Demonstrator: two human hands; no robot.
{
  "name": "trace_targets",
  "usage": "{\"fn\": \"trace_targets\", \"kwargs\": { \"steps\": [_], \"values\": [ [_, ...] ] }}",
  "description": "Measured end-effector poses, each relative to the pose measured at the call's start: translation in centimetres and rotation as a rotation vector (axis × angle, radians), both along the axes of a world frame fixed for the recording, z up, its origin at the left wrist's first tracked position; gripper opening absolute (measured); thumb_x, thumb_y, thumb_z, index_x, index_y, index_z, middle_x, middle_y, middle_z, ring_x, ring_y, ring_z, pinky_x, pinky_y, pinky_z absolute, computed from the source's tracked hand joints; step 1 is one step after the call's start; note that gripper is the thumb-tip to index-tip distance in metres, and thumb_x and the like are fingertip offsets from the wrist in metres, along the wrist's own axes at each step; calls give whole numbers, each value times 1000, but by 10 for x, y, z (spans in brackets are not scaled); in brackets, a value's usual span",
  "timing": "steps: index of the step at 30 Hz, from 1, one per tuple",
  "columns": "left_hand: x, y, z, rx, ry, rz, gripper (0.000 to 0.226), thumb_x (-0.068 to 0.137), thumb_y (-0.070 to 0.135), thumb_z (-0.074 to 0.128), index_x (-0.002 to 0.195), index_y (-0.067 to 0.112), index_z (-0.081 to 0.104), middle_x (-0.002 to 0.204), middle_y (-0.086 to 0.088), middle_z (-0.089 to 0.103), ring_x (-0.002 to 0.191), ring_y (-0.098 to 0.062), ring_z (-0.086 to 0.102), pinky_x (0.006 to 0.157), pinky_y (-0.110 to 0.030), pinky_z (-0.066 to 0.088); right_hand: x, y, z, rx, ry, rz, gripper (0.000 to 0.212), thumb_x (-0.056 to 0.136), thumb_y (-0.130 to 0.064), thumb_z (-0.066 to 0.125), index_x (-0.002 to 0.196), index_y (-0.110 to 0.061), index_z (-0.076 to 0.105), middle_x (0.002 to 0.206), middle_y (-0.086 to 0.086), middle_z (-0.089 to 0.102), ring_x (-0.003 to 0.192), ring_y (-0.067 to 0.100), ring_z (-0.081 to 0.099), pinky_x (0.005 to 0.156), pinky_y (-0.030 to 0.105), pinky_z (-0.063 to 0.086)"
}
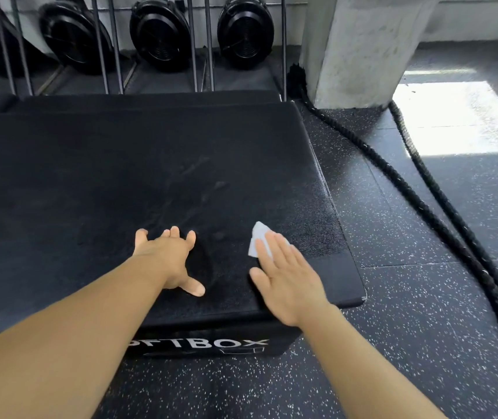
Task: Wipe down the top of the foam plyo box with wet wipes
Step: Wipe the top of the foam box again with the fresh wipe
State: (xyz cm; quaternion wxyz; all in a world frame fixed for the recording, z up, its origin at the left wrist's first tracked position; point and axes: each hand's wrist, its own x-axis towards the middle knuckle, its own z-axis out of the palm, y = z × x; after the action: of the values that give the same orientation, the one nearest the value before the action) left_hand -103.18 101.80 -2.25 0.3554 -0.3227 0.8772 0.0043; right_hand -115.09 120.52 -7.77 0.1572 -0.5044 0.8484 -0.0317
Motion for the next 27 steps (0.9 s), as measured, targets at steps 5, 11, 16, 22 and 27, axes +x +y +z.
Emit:
{"fn": "trace_targets", "kwargs": {
  "steps": [5, 11, 16, 22, 27],
  "values": [
    [0, -1, -2, -9, 4, -5, 120, 68, 78, 62, 154, 28, -6, 162, -5, 6, 149, -18, 10, 115, -54, -1, -39, 46, -4, 49, 27, -173, 64, 103, -48, 7, 157, -19, -15, 164, 2, -22, 150, 15, -21, 116, 27, -16],
    [2, -3, -4, 3, 20, -3, 120, 68, 78, 62, 154, 28, -6, 162, -5, 4, 149, -18, 8, 115, -54, -2, -55, 63, -3, 87, -49, -373, 66, 103, -50, 5, 156, -17, -17, 163, 2, -24, 150, 16, -22, 121, 32, -11],
    [3, -4, -6, 20, 39, 1, 120, 68, 78, 62, 154, 28, -6, 163, -6, 2, 150, -19, 3, 115, -55, -5, -10, 36, -3, 40, -39, -497, 73, 102, -53, 6, 155, -8, -17, 162, 14, -23, 150, 24, -24, 121, 37, -16],
    [3, -5, -8, -1, 38, -11, 121, 66, 80, 61, 155, 28, -4, 162, -5, 7, 149, -19, 9, 115, -55, -3, 53, 3, 1, -48, -53, -373, 75, 101, -53, 6, 154, -3, -14, 162, 19, -20, 149, 28, -25, 120, 41, -18],
    [5, -5, -10, -37, 45, -31, 120, 66, 82, 59, 155, 28, -3, 159, -3, 12, 147, -17, 15, 114, -55, 0, 94, -26, -1, -88, -90, -68, 71, 104, -50, 6, 156, -5, -11, 163, 14, -21, 148, 24, -27, 119, 38, -22]
  ]
}}
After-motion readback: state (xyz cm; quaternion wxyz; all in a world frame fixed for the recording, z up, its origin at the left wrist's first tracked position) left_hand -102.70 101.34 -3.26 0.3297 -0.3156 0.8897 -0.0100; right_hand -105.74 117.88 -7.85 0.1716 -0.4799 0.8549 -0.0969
